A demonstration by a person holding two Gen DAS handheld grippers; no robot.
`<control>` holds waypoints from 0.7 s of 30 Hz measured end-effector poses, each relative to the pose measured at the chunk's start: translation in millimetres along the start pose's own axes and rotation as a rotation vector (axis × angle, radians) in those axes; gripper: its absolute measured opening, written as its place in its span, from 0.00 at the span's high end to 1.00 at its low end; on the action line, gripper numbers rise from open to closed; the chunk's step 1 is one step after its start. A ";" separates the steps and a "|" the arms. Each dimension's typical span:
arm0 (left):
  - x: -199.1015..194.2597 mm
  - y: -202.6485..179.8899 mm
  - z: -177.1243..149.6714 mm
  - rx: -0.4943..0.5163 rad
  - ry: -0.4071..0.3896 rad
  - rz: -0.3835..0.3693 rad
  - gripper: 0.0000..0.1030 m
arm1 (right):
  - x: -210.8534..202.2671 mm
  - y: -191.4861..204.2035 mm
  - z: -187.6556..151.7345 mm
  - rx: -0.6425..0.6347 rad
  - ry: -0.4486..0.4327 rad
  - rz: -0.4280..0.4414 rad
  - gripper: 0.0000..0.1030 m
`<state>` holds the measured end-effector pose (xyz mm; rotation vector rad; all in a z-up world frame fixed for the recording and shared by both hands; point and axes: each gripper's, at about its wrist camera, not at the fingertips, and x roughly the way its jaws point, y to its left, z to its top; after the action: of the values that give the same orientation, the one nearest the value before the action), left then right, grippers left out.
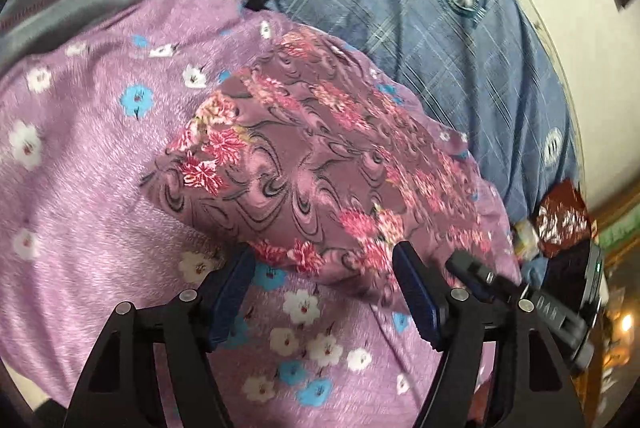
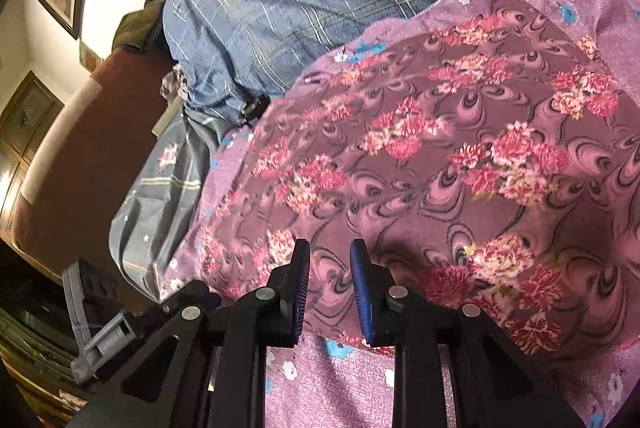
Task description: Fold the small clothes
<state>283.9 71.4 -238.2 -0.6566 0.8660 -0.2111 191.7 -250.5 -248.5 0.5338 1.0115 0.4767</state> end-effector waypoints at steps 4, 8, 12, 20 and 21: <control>14.4 12.2 4.0 -0.103 -0.004 -0.046 0.28 | 23.1 -9.3 -5.9 0.007 0.102 -0.102 0.82; 7.3 14.7 7.4 -0.107 -0.057 -0.145 0.30 | 13.3 -12.1 -3.3 0.039 0.068 -0.056 0.78; -0.6 14.2 8.5 -0.052 -0.120 -0.152 0.48 | 1.3 -9.1 -2.2 0.030 0.012 -0.016 0.78; 12.2 19.1 -1.9 -0.131 -0.013 -0.145 0.41 | 2.2 -10.1 -1.0 0.042 0.013 -0.012 0.78; 11.2 17.9 -1.4 -0.130 -0.016 -0.144 0.39 | 0.7 -8.6 -0.7 0.034 0.003 -0.006 0.78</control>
<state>288.5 80.1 -256.9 -0.8418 0.8223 -0.2803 192.4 -256.5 -254.6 0.5604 1.0249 0.4558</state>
